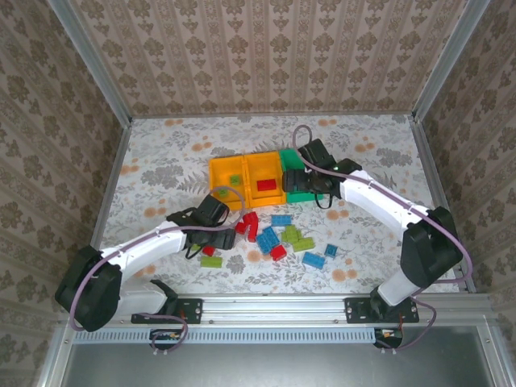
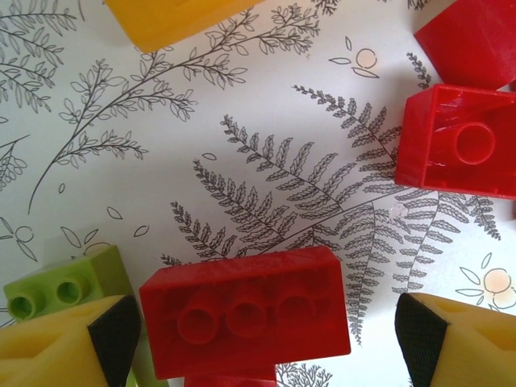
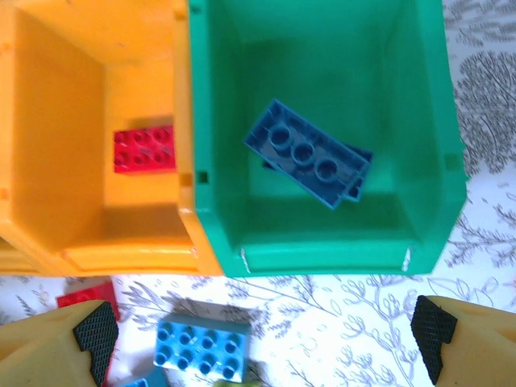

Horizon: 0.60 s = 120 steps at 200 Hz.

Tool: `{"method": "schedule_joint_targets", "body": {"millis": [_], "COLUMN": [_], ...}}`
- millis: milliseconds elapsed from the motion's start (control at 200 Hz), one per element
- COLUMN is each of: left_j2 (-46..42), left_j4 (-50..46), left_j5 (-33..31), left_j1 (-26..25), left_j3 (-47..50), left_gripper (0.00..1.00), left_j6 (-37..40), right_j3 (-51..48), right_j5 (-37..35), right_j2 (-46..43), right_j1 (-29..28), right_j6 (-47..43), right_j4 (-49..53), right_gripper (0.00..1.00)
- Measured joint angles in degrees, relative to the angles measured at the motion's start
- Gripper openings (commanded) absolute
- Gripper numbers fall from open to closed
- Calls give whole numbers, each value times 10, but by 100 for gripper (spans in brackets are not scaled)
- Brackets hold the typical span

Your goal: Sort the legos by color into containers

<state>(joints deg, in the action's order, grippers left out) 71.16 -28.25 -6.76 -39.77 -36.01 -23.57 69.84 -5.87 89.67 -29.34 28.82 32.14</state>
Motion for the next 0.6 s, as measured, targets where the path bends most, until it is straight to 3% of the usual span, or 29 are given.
{"method": "schedule_joint_targets", "body": {"millis": [600], "left_j2": [58], "left_j4": [4], "left_j5": [-10], "left_j1": [0], "left_j3": [-11], "left_gripper": [77], "left_j6": [-38], "right_j3": [-114], "right_j5": [-12], "right_j2": [-120], "right_j1": [16], "right_j6": [0], "right_j4": [8], "right_gripper": [94]}}
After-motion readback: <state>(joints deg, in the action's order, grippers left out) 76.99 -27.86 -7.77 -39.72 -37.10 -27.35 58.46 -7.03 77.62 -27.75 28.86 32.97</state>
